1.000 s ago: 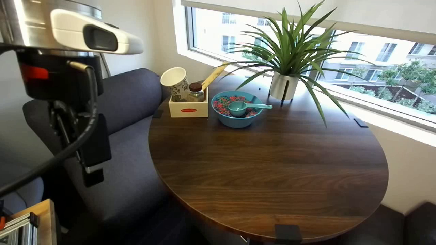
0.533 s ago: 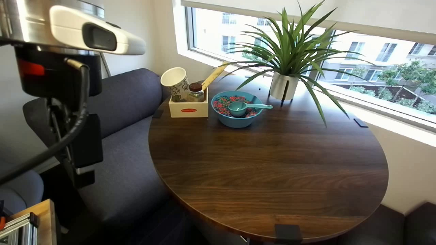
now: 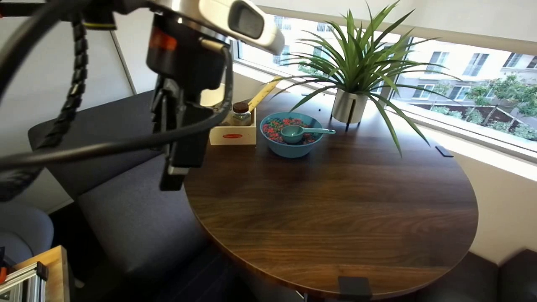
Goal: Move the blue bowl to the right then take the coffee cup out of the wooden box
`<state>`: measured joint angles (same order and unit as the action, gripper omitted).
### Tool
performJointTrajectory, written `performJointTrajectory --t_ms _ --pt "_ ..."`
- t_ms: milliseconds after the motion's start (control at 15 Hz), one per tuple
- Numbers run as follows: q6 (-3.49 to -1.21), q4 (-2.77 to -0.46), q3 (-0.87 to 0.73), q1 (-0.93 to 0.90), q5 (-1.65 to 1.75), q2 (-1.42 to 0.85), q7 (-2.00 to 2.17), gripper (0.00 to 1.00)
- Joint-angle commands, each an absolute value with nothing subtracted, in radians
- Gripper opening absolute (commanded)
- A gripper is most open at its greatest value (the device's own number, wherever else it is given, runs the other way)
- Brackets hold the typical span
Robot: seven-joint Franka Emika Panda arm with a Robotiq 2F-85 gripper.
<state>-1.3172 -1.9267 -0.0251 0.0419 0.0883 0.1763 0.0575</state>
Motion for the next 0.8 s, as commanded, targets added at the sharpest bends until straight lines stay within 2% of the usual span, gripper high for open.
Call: performJointTrajectory --t_ms 0,67,333,733 --pt "-1.101 -1.668 -0.031 0.046 -0.034 0.014 0.174 1.00" --pt "-1.211 -1.803 -0.031 0.043 0.030 0.087 0.115 1.00" --pt "-1.129 -1.684 -0.031 0.041 -0.010 0.025 0.153 1.00" --pt "-1.158 -1.776 -0.041 0.052 -0.229 0.077 0.532 1.00"
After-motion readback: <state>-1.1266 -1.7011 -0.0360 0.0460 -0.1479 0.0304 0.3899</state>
